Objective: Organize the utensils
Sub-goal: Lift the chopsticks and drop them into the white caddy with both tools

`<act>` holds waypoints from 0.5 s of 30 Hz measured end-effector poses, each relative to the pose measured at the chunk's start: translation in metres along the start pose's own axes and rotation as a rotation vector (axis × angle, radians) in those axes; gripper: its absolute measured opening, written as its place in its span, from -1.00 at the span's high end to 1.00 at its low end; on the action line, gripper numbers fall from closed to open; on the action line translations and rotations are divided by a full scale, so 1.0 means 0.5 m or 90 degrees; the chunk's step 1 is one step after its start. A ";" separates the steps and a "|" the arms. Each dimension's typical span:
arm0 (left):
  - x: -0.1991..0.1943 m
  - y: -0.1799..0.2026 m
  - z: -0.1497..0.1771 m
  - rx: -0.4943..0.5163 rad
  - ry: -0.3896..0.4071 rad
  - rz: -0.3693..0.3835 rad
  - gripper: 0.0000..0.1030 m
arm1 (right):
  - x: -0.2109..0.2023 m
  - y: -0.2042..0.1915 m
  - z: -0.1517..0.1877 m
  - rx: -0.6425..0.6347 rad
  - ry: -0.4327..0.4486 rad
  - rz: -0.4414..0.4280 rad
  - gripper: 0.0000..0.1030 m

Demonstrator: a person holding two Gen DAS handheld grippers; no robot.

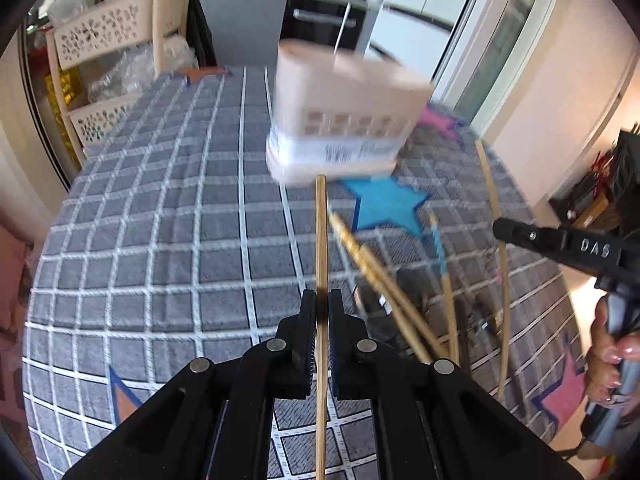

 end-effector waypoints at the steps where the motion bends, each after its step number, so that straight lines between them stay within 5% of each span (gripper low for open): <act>1: -0.015 -0.001 -0.013 -0.001 0.014 0.001 0.27 | -0.007 -0.010 -0.005 -0.009 0.010 -0.006 0.88; 15: -0.176 -0.049 -0.284 0.003 0.198 0.003 0.27 | -0.108 -0.218 -0.200 -0.105 0.192 -0.095 0.88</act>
Point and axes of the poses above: each gripper's, at about its wrist camera, not at the fingertips, and x roughly the way its jaws point, y to its right, z to its underside, the point moved 7 cm from there along x, roughly the way its jaws point, and after that the axes turned 14 degrees about x, right-handed, at the moved point
